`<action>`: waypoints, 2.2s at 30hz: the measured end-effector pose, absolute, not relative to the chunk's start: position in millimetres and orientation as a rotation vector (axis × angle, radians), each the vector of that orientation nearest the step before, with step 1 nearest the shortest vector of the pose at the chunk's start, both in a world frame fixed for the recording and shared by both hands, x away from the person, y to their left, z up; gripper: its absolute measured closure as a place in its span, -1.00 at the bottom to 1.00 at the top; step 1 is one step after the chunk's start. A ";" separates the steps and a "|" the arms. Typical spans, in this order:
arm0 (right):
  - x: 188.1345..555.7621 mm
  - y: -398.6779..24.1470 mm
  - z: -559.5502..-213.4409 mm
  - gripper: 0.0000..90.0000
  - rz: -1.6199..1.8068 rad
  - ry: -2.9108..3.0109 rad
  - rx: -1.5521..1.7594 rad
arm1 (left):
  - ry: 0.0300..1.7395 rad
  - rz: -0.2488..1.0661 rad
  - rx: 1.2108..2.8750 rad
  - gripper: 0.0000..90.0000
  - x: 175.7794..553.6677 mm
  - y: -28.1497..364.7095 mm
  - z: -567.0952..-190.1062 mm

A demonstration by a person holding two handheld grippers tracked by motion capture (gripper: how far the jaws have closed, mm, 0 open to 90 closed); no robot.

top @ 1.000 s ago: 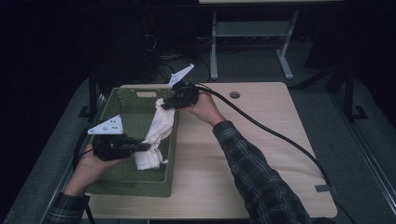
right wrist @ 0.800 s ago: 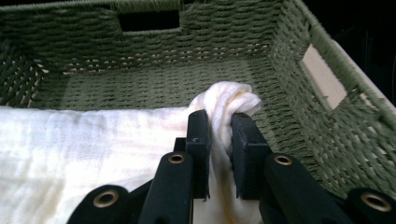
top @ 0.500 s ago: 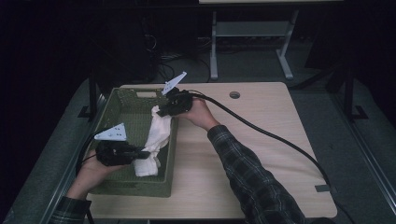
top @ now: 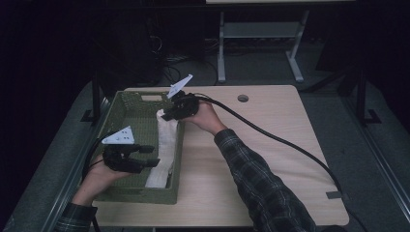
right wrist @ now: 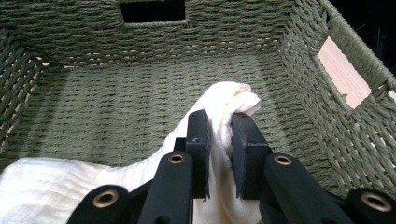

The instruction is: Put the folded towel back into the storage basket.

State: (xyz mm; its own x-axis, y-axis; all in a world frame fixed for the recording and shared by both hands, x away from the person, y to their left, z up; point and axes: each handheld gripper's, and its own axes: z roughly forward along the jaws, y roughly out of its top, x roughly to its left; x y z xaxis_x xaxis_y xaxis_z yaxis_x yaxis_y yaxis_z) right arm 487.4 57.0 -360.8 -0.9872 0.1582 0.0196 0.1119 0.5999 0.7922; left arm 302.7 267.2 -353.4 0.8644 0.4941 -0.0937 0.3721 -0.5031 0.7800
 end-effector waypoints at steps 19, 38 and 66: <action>500.5 52.3 -347.9 0.08 1.368 2.656 0.289 | 0.656 0.183 2.112 -0.08 307.2 267.0 -352.1; 495.5 -33.2 -327.9 -0.11 1.385 2.635 0.365 | 0.647 0.197 2.104 -0.20 329.9 207.7 -337.1; 473.4 -155.0 -360.9 -0.26 1.398 2.574 0.541 | 0.591 0.205 2.111 -0.27 327.6 78.6 -349.5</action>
State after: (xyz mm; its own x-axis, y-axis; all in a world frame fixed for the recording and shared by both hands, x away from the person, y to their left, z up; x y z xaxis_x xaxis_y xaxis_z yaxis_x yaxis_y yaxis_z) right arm 473.4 -155.0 -360.9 -0.9211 0.3883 0.0290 0.2358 0.4969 0.8352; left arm 327.6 78.6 -349.5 0.8718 0.4843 -0.0743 0.3336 -0.4755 0.8140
